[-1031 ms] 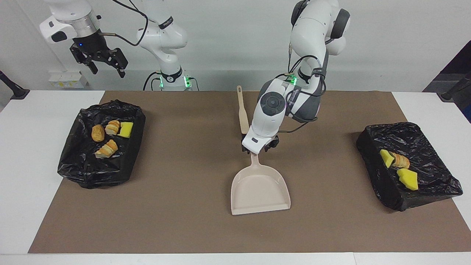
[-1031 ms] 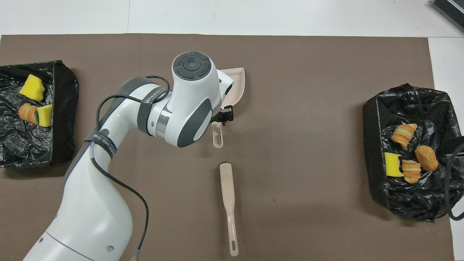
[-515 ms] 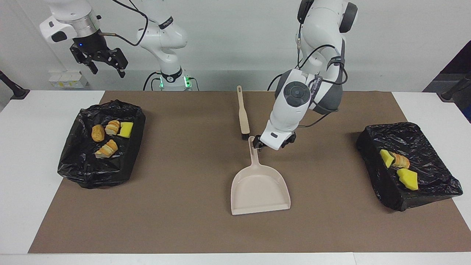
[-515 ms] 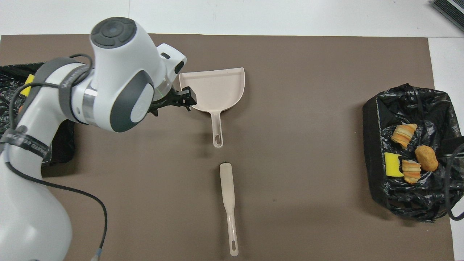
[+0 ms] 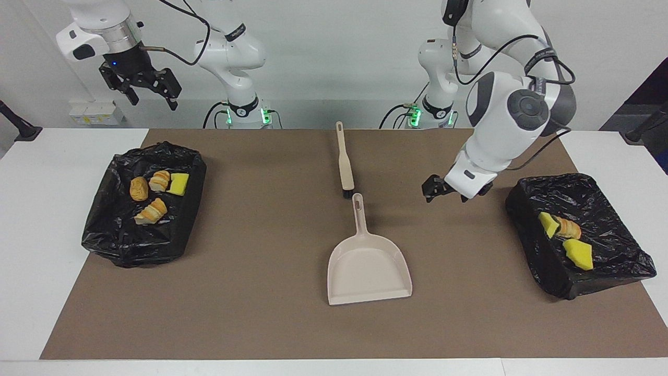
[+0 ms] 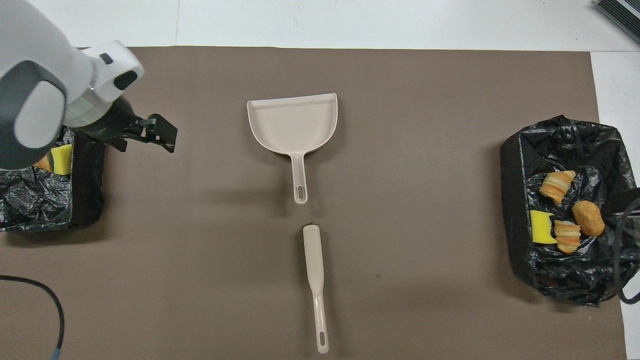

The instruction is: Sweep and dump trash in bin

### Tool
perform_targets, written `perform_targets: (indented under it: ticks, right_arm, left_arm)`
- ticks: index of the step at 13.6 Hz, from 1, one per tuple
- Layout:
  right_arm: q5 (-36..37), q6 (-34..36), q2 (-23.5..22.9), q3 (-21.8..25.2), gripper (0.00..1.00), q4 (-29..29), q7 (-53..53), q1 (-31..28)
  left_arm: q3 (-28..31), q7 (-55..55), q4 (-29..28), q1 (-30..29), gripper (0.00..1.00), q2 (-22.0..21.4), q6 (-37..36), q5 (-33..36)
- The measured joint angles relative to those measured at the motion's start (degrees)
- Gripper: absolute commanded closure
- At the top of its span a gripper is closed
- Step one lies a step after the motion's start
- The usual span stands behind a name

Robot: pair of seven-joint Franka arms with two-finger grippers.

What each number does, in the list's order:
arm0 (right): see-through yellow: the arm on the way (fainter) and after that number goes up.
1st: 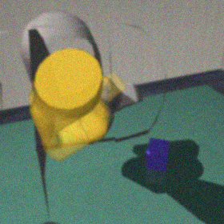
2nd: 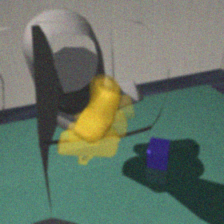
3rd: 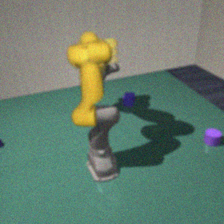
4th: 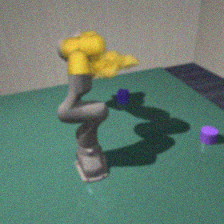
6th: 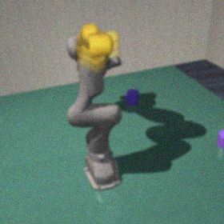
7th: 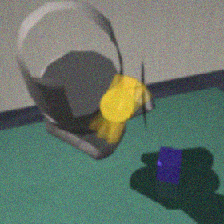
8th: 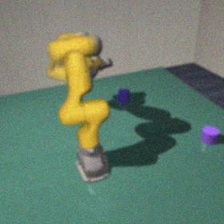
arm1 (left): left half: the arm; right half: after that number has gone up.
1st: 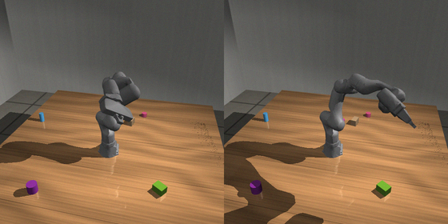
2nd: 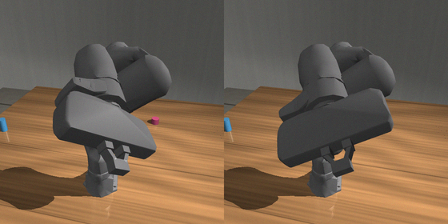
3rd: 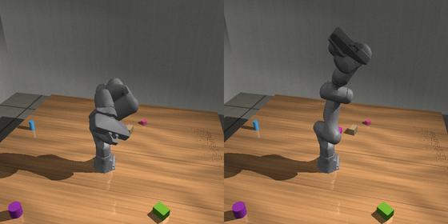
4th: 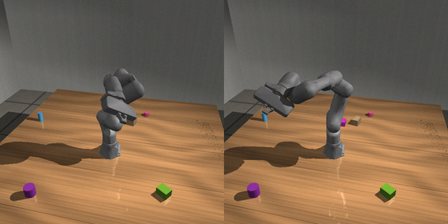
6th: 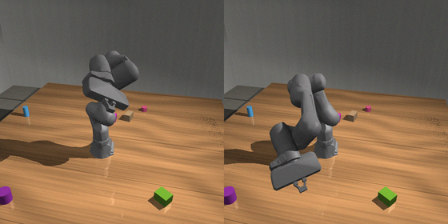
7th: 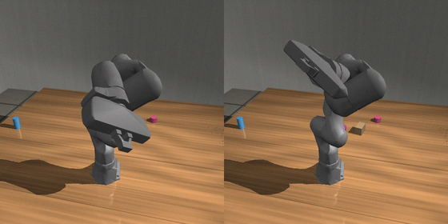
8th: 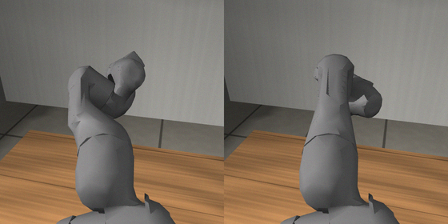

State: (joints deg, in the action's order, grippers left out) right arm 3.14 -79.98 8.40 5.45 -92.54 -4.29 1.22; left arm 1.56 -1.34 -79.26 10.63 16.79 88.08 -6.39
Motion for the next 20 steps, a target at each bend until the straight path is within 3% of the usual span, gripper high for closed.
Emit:
perform_targets:
  ticks: [3,10,16,20]
  right_arm:
    - [0.0,0.0,0.0,0.0,0.00,0.0,0.0,0.0]
    - [0.0,0.0,0.0,0.0,0.00,0.0,0.0,0.0]
    - [0.0,0.0,0.0,0.0,0.00,0.0,0.0,0.0]
    - [0.0,0.0,0.0,0.0,0.00,0.0,0.0,0.0]
  left_arm:
    - [0.2,6.4,-0.1,-4.0,0.00,-3.3,-1.3,2.1]
    - [0.0,11.6,-6.1,-4.4,0.00,-12.8,-3.2,6.6]
    - [0.2,12.7,-6.3,-5.1,0.00,-13.7,-3.7,7.3]
    - [0.1,6.8,-6.0,-5.1,0.00,-13.7,-3.7,6.3]
